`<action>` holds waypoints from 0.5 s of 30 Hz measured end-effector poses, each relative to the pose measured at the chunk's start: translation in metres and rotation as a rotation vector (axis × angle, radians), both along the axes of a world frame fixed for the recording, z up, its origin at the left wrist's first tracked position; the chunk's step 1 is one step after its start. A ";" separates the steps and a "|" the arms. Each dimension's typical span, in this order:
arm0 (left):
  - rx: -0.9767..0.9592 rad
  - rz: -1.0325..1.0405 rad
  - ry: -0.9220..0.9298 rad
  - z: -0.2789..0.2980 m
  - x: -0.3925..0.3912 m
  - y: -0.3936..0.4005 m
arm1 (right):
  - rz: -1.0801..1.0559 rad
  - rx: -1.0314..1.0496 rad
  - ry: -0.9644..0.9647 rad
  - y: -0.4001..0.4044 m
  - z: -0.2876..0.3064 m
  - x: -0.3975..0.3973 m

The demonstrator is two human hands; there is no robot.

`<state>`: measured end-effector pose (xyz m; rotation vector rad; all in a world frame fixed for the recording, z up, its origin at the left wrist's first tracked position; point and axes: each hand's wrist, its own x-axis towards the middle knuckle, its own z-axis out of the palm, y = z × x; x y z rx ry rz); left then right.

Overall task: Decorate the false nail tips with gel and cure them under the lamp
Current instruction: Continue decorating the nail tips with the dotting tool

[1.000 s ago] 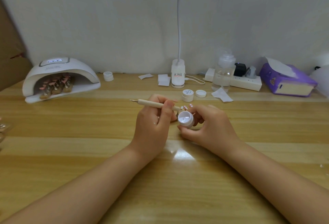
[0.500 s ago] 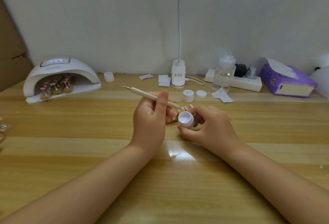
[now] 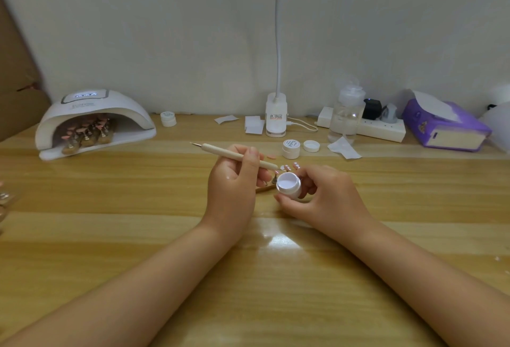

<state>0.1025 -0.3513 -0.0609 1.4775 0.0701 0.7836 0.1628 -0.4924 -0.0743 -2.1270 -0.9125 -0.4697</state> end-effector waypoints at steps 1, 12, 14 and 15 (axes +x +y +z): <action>0.005 -0.010 -0.010 -0.001 0.000 0.000 | 0.002 0.004 0.005 0.000 0.000 0.000; 0.058 -0.075 -0.052 -0.007 -0.003 0.000 | 0.028 0.028 0.038 -0.001 -0.001 0.000; 0.053 -0.073 -0.056 -0.007 -0.003 0.000 | 0.028 0.027 0.038 -0.001 0.000 0.001; 0.051 -0.066 -0.055 -0.007 -0.003 0.001 | 0.024 0.028 0.037 -0.001 -0.001 0.001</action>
